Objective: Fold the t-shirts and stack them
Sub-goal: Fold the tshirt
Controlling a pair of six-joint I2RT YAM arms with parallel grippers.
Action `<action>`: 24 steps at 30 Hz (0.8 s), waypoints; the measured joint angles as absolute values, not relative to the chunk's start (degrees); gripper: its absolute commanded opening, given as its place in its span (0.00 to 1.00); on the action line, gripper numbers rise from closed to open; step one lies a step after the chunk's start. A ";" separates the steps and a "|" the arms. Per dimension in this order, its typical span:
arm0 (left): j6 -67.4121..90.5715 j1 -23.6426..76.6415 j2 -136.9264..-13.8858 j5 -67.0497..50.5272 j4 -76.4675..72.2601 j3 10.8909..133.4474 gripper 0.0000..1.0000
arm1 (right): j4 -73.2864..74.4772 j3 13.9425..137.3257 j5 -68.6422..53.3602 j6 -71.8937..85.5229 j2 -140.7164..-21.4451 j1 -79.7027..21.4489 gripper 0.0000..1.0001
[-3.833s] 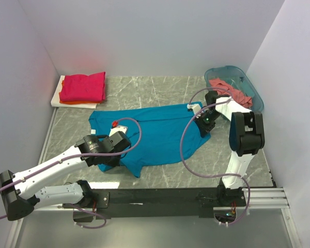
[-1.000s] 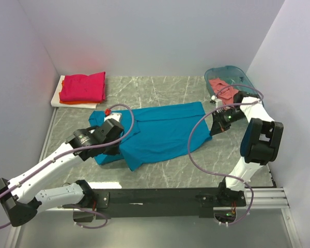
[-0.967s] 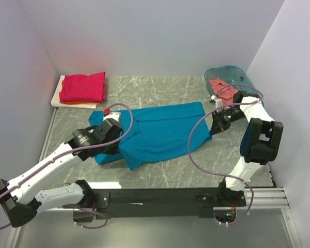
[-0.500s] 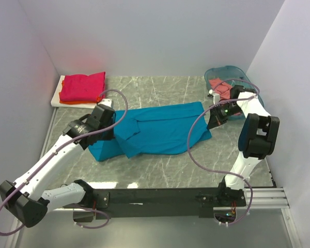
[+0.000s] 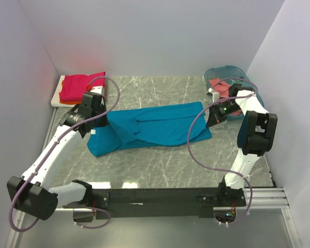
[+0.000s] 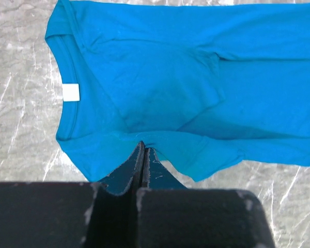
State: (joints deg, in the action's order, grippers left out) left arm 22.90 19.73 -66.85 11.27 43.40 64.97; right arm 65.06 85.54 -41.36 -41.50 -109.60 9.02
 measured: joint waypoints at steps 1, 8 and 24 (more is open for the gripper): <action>22.63 19.03 -67.40 10.68 42.94 64.97 0.01 | 64.97 85.54 -41.32 -41.39 -109.71 9.02 0.00; 21.45 16.75 -70.24 8.34 41.01 65.63 0.00 | 64.49 86.39 -41.50 -40.64 -109.95 8.97 0.00; 19.55 12.16 -75.24 5.80 38.48 67.51 0.00 | 52.62 85.47 -40.56 -29.28 -109.97 8.08 0.00</action>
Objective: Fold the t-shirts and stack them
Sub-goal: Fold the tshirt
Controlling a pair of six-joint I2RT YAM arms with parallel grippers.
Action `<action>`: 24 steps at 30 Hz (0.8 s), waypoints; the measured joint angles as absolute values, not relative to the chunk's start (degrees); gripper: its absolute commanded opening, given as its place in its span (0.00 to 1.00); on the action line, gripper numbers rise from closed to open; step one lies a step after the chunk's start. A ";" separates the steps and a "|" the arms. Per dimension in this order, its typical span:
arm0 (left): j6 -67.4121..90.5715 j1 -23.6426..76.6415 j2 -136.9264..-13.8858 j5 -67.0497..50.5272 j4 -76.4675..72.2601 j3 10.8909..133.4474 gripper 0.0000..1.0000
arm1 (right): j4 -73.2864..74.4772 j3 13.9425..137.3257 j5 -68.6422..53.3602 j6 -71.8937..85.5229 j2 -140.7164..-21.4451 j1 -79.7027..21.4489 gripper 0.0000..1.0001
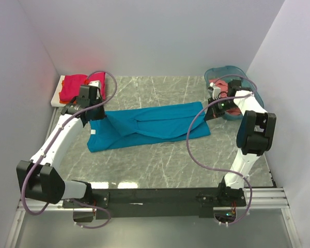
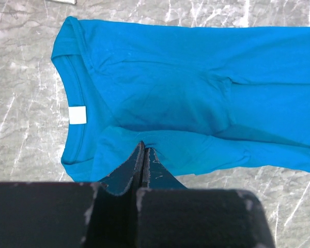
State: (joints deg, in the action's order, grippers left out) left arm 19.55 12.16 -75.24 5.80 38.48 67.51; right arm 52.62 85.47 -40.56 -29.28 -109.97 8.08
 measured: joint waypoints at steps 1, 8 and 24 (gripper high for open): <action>19.29 11.97 -75.50 5.72 38.33 67.53 0.00 | 51.90 85.14 -40.47 -28.56 -109.97 7.99 0.00; 19.11 11.53 -77.19 4.64 37.30 67.53 0.00 | 49.08 82.83 -39.35 -25.50 -109.97 7.81 0.00; 18.68 10.50 -77.80 4.25 36.84 67.92 0.01 | 41.54 75.16 -36.03 -18.94 -104.14 7.75 0.00</action>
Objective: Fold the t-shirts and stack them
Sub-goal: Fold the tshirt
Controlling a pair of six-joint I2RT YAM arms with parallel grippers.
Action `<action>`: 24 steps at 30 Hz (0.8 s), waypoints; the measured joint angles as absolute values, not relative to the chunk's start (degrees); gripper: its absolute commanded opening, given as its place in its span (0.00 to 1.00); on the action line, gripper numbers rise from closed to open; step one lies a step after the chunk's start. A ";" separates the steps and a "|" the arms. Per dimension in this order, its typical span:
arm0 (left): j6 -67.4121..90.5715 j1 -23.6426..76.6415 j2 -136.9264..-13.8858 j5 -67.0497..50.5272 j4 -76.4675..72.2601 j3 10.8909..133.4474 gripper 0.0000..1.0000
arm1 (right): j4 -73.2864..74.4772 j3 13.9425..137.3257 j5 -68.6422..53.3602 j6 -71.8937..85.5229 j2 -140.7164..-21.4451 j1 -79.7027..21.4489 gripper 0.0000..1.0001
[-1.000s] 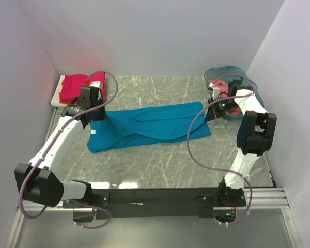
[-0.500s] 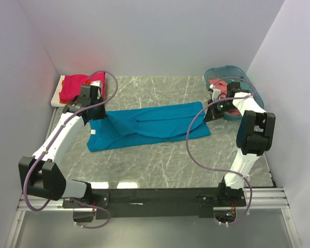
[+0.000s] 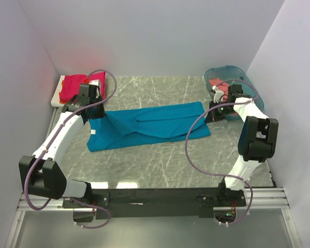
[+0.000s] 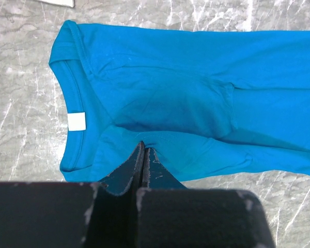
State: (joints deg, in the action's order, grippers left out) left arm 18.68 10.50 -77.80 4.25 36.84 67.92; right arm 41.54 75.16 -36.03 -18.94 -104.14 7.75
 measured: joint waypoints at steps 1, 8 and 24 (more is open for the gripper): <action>18.68 10.41 -77.91 4.23 36.82 67.96 0.00 | 40.73 74.59 -35.83 -18.44 -103.57 7.75 0.00; 18.28 9.80 -78.54 3.84 36.47 68.27 0.01 | 37.82 72.38 -34.30 -15.14 -102.30 8.08 0.00; 17.63 7.94 -78.54 2.76 36.36 68.27 0.00 | 35.94 69.80 -33.91 -12.91 -100.20 10.90 0.00</action>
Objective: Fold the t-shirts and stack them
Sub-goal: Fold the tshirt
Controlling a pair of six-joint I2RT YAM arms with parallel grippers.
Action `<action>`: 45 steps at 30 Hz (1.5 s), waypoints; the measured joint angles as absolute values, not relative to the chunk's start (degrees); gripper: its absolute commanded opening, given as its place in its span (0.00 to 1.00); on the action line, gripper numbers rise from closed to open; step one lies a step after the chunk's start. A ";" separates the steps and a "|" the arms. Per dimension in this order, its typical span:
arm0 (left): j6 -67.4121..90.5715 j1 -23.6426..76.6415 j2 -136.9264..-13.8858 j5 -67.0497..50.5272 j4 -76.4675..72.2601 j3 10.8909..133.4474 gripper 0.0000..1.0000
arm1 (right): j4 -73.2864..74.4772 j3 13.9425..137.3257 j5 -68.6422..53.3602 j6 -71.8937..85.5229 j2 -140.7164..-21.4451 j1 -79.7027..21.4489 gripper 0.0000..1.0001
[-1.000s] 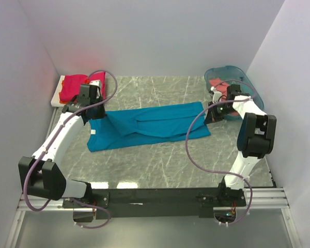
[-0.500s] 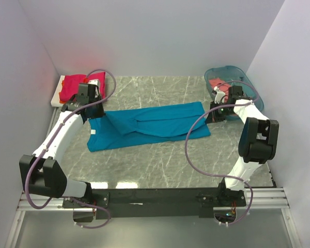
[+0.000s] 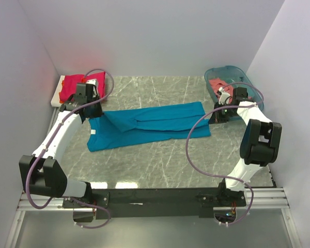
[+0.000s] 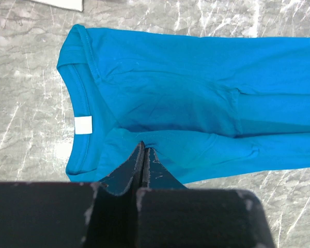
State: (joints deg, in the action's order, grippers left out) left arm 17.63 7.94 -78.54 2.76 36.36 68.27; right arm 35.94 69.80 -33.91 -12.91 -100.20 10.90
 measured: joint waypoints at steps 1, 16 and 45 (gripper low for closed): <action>17.63 7.92 -78.54 2.76 36.36 68.27 0.00 | 35.97 69.73 -33.91 -12.86 -100.20 10.92 0.00; 17.21 7.18 -78.70 2.17 36.23 68.29 0.00 | 35.66 69.65 -33.93 -12.12 -100.20 11.20 0.00; 16.97 6.81 -82.91 1.69 36.10 70.24 0.00 | 34.81 71.24 -32.27 -10.68 -100.53 10.35 0.00</action>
